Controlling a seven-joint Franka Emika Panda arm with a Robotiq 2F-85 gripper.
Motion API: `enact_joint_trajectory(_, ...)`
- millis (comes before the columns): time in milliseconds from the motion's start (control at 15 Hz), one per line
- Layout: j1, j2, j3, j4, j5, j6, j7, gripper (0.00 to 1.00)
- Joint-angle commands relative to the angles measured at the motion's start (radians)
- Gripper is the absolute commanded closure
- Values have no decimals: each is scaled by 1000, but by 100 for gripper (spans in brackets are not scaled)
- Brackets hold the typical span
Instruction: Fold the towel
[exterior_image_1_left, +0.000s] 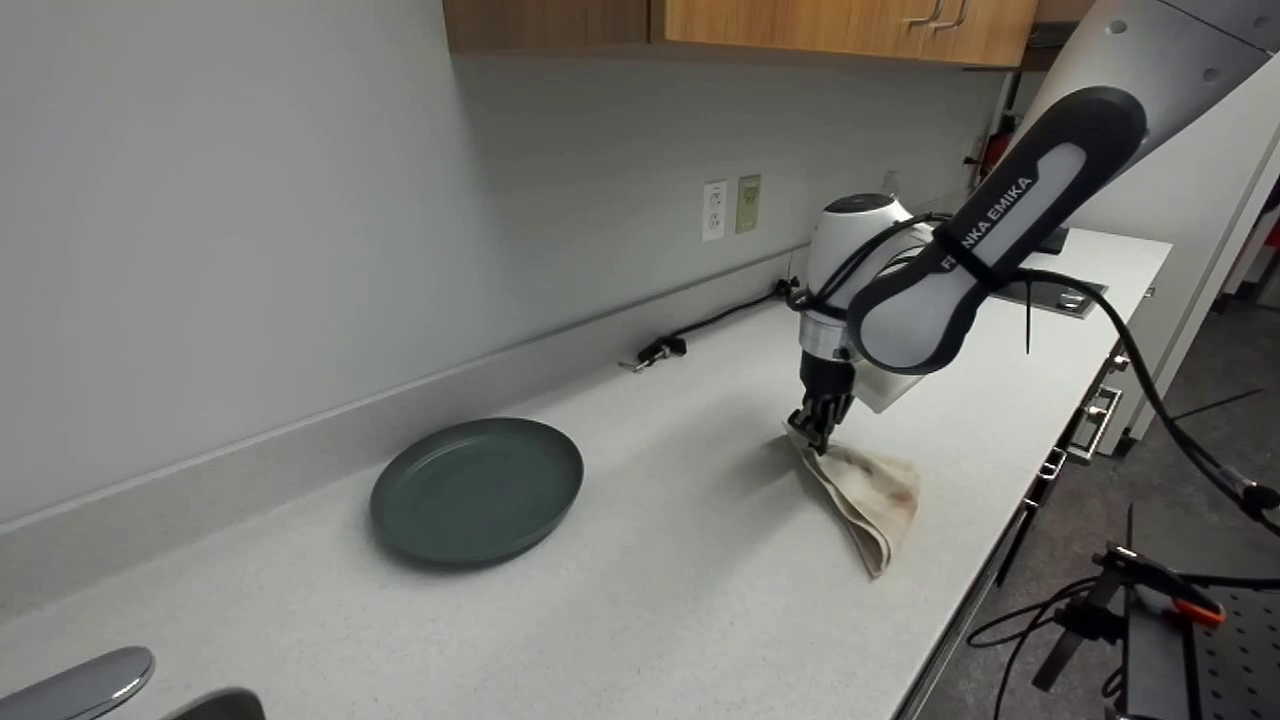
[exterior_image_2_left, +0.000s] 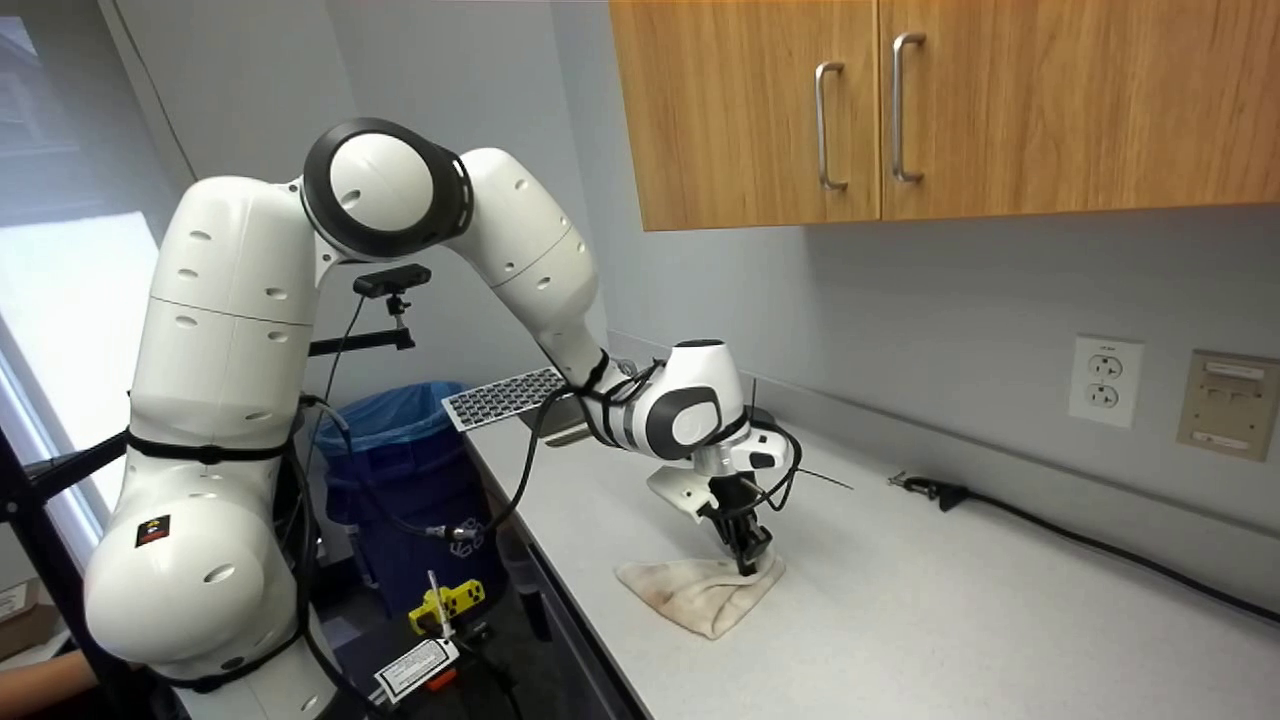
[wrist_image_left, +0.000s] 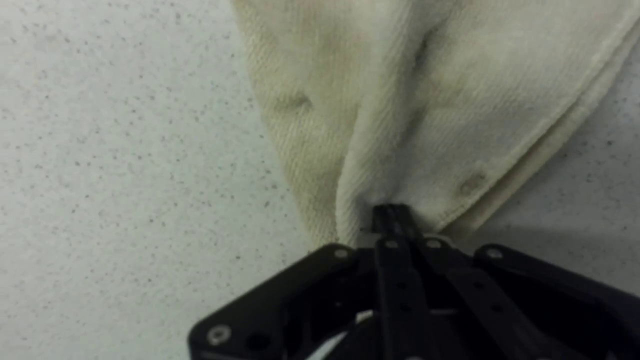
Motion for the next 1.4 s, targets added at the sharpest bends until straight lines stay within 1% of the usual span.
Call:
enact_joint_trajectory(0, 10, 21, -21, 12, 8, 7, 7, 100)
enact_joint_trajectory(200, 7, -32, -18, -30, 7, -11, -9, 100)
enact_joint_trajectory(600, -7, -219, -24, -194, -7, -29, -45, 100)
enact_joint_trajectory(1000, -42, -475, -12, -377, -4, -57, -118, 100)
enact_joint_trajectory(1333, -60, -695, -6, -492, 43, -108, -235, 100)
